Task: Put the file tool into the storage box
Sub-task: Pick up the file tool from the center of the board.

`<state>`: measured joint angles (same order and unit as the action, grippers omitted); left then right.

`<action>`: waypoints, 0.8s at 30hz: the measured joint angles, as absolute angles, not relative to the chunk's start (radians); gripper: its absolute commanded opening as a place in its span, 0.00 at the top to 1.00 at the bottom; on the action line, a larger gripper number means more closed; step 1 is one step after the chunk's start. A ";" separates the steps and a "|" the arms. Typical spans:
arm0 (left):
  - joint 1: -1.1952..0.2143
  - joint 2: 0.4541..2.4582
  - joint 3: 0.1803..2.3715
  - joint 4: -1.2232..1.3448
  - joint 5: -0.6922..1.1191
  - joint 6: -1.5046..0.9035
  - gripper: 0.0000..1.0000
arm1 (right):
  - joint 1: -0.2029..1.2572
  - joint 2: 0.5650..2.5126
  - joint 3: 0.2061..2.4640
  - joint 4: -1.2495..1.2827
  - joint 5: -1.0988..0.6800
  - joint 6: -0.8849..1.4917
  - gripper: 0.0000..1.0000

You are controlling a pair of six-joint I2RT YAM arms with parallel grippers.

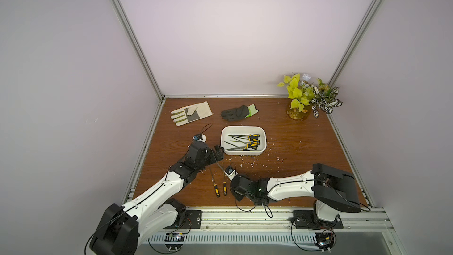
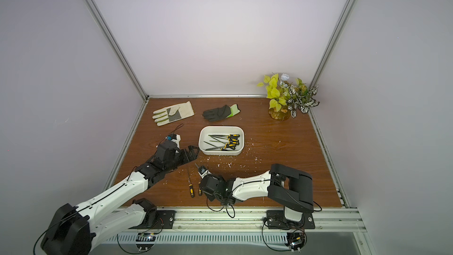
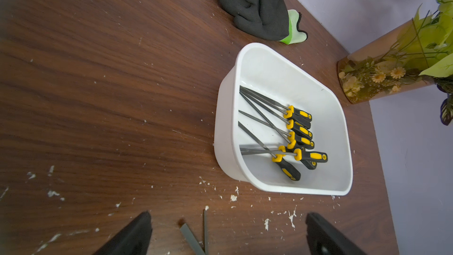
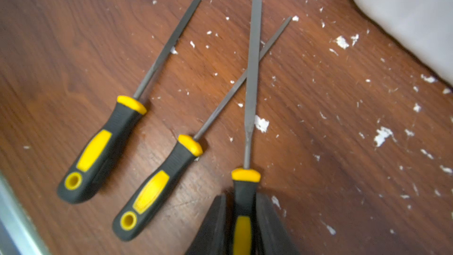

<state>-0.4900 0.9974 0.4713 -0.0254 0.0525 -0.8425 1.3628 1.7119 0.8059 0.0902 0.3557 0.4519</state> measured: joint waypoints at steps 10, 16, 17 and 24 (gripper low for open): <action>-0.490 0.902 0.475 -0.094 0.027 -0.850 0.00 | 1.366 1.619 0.749 0.044 0.393 0.353 0.99; -0.490 0.850 0.526 -0.193 -0.004 -0.849 0.00 | 1.324 1.476 0.723 0.032 0.361 0.228 1.00; -0.490 0.849 0.540 -0.208 -0.006 -0.847 0.00 | 1.304 1.452 0.722 0.032 0.341 0.202 1.00; -0.490 0.797 0.589 -0.277 -0.022 -0.842 0.00 | 1.134 1.329 0.722 -0.014 0.226 0.028 1.00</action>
<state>-0.4896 0.7971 0.5892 -0.2771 -0.0223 -0.8417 1.1336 1.3293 0.7223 -0.0143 0.2260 0.0277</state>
